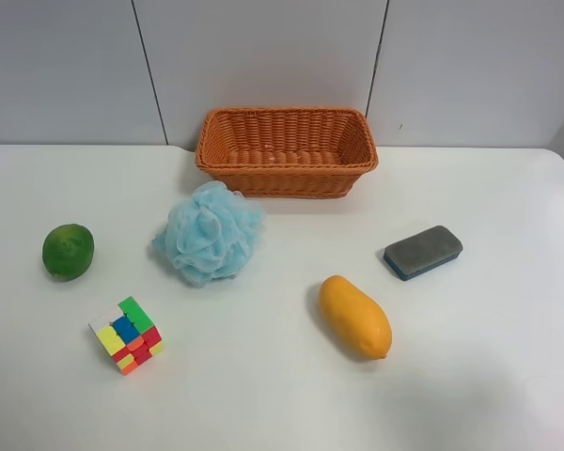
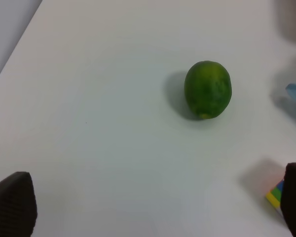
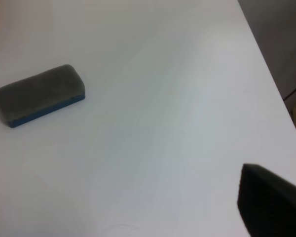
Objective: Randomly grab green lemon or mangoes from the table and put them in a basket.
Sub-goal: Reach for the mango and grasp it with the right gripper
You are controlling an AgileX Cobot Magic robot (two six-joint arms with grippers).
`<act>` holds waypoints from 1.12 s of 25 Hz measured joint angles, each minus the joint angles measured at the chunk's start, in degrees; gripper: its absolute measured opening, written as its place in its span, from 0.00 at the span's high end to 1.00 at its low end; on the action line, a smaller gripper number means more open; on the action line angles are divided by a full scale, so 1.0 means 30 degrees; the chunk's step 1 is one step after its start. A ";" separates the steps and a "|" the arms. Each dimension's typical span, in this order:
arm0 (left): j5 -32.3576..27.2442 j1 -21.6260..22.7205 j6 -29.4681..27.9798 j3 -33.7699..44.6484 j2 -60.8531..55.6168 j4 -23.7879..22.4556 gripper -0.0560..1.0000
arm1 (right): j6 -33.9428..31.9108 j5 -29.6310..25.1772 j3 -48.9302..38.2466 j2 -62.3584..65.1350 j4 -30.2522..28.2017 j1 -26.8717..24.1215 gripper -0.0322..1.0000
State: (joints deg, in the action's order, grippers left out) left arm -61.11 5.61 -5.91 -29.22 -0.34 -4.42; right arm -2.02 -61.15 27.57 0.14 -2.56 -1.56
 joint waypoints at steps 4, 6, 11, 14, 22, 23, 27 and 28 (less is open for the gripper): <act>0.0000 0.0000 0.0000 0.0000 0.0000 0.0000 0.01 | 0.0000 0.0000 0.0000 0.0000 0.0000 0.0000 0.01; 0.0000 0.0000 0.0000 0.0000 0.0000 0.0000 0.01 | 0.0000 0.0000 0.0000 0.0000 0.0000 0.0000 0.01; 0.0000 0.0000 0.0000 0.0000 0.0000 0.0000 0.01 | 0.0000 0.0000 0.0000 0.0000 0.0000 0.0000 0.01; 0.0000 0.0000 0.0000 0.0000 0.0000 0.0000 0.01 | 0.0000 0.0000 0.0000 0.0000 0.0000 0.0000 0.01; 0.0000 0.0000 0.0000 0.0000 0.0000 0.0000 0.01 | 0.0000 0.0000 0.0000 0.0000 0.0000 0.0000 0.01; 0.0000 0.0000 0.0000 0.0000 0.0000 0.0000 0.01 | 0.0000 0.0000 0.0000 0.0000 0.0000 0.0000 0.01; 0.0000 0.0000 0.0000 0.0000 0.0000 0.0000 0.01 | -0.0069 0.0000 0.0000 0.0000 -0.0036 0.0000 0.01; 0.0000 0.0000 0.0000 0.0000 0.0000 0.0000 0.01 | -0.0137 0.0000 0.0000 0.0000 -0.0091 0.0000 0.01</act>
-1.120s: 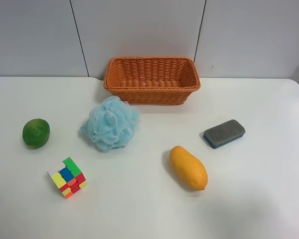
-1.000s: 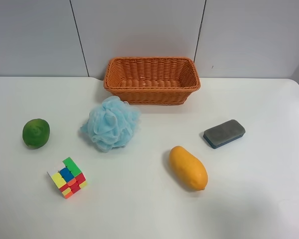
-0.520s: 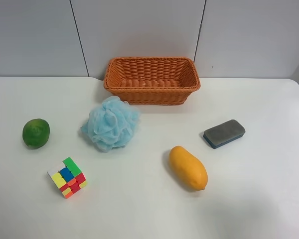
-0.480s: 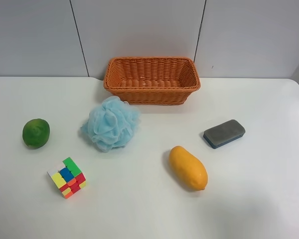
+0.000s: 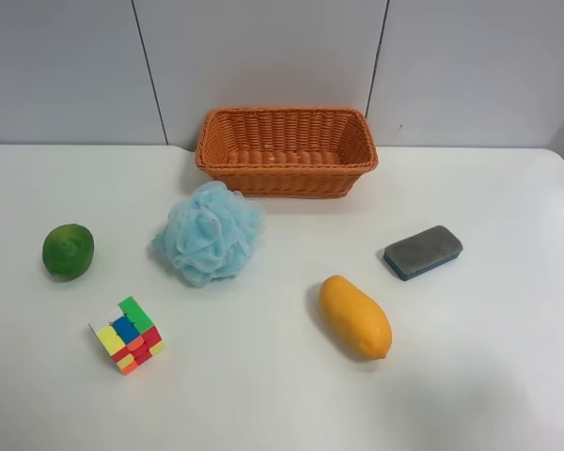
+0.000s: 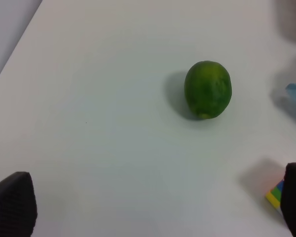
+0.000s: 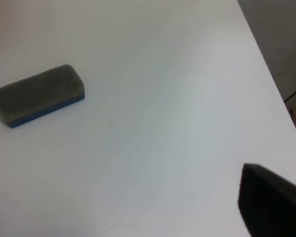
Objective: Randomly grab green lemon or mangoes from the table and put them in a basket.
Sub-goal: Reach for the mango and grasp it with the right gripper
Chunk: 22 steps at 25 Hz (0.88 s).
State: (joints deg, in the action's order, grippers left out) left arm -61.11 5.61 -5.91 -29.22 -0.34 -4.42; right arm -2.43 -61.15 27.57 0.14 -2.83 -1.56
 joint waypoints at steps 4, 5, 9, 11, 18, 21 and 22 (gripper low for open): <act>0.0000 0.0000 0.0000 0.0000 0.0000 0.0000 0.01 | -0.0020 0.0021 0.0000 0.0000 -0.0020 0.0000 0.01; 0.0000 0.0000 0.0000 0.0000 0.0000 0.0000 0.01 | -0.0020 0.0109 0.0054 0.0000 0.0062 0.0000 0.01; 0.0000 0.0000 0.0000 0.0000 0.0000 0.0000 0.01 | 0.0057 0.0732 0.1518 -0.1304 0.1430 0.0000 0.01; 0.0000 0.0000 0.0000 0.0000 0.0000 0.0000 0.01 | 0.0150 0.0875 0.2709 -0.3206 0.1997 0.0000 0.01; 0.0000 0.0000 0.0000 0.0000 0.0000 0.0000 0.01 | 0.0812 0.0938 0.8683 -1.3122 0.5133 0.0021 0.01; 0.0000 0.0000 0.0000 0.0000 0.0000 0.0000 0.01 | 0.1543 0.0797 1.0629 -1.6528 0.5351 0.1241 0.01; 0.0000 0.0000 0.0000 0.0000 0.0000 0.0000 0.01 | 0.1544 0.0797 1.1080 -1.7388 0.5142 0.1929 0.01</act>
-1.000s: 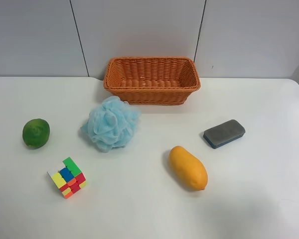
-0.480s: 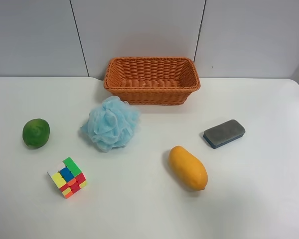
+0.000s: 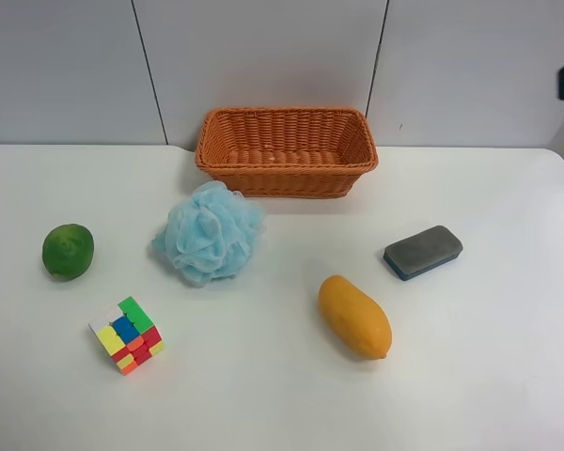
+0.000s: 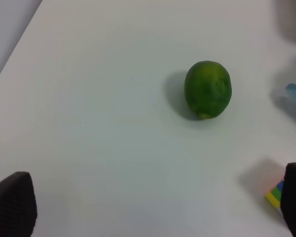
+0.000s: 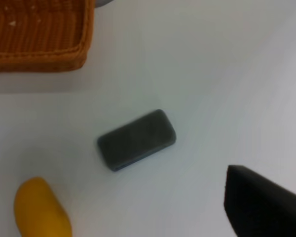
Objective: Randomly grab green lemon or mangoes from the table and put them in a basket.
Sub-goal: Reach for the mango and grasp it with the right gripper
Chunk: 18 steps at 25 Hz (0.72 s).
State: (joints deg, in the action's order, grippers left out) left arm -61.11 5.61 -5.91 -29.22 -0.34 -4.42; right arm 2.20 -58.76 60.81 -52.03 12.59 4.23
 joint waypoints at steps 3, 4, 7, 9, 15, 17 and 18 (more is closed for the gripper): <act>0.0000 0.0000 0.0000 0.0000 0.0000 0.0000 0.01 | -0.0937 0.0021 0.1282 -0.2643 -0.1495 0.3031 0.01; 0.0000 0.0000 0.0000 0.0000 0.0000 0.0000 0.01 | -0.1547 0.0033 0.1675 -0.3532 -0.2197 0.4142 0.01; 0.0000 0.0000 0.0000 0.0000 0.0000 0.0000 0.01 | -0.3953 0.0151 0.2340 -0.5823 -0.4085 0.6939 0.01; 0.0000 0.0000 0.0000 0.0000 0.0000 0.0000 0.01 | -0.5590 0.0236 0.2382 -0.7128 -0.4823 0.8498 0.01; 0.0000 0.0000 0.0000 0.0000 0.0000 0.0000 0.01 | -0.7814 0.0305 0.2382 -1.0751 -0.5146 1.1759 0.01; 0.0000 0.0000 0.0000 0.0000 0.0000 0.0000 0.01 | -0.8050 0.0342 0.2382 -1.1742 -0.4870 1.2503 0.01; 0.0000 0.0000 0.0000 0.0000 0.0000 0.0000 0.01 | -0.8050 0.0394 0.2382 -1.2261 -0.4689 1.2750 0.01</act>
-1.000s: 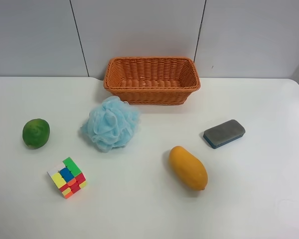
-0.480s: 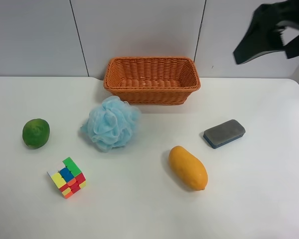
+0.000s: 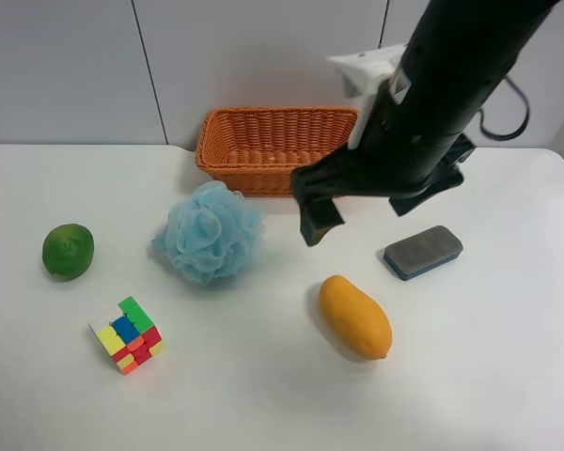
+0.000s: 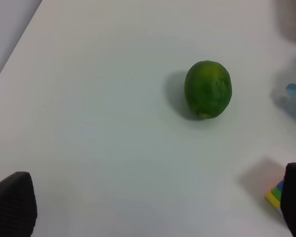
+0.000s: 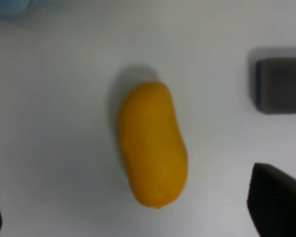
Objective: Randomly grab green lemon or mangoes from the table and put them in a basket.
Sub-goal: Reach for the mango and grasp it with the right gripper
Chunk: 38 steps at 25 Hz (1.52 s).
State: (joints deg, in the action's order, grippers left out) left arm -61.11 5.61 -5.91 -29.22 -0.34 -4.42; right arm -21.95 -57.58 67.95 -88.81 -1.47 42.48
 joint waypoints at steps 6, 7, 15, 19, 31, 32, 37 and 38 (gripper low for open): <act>0.0000 0.0000 0.0000 0.0000 0.0000 0.0000 0.01 | -0.0062 -0.0293 0.0000 -0.2826 0.0004 0.0654 0.01; 0.0000 0.0000 0.0000 0.0000 0.0000 0.0000 0.01 | -0.0085 -0.0435 0.0000 -0.3148 -0.0158 0.0654 0.01; 0.0000 0.0000 0.0000 0.0000 0.0000 0.0000 0.01 | -0.0111 -0.0007 -0.1500 -0.4567 -0.0774 0.0654 0.01; 0.0000 0.0000 0.0000 0.0000 0.0000 0.0000 0.01 | -0.0342 0.1968 -0.2851 -0.4612 -0.1374 0.0595 0.01; 0.0000 0.0000 0.0000 0.0000 0.0000 0.0000 0.01 | -0.1602 0.5084 -0.4040 -0.5755 -0.2358 -0.0218 0.01; 0.0000 0.0000 0.0000 0.0000 0.0000 0.0000 0.01 | -0.1622 0.5155 -0.4058 -0.5988 -0.2343 -0.0297 0.01; 0.0000 0.0000 0.0000 0.0000 0.0000 0.0000 0.01 | -0.1622 0.5413 -0.4095 -0.6423 -0.2359 -0.0471 0.01; 0.0000 0.0000 0.0000 0.0000 0.0000 0.0000 0.01 | -0.1622 0.5433 -0.4095 -0.6423 -0.2340 -0.0471 0.01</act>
State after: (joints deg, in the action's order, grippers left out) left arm -61.11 5.61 -5.91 -29.22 -0.34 -4.42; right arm -26.82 -41.28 55.67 -108.08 -8.49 41.07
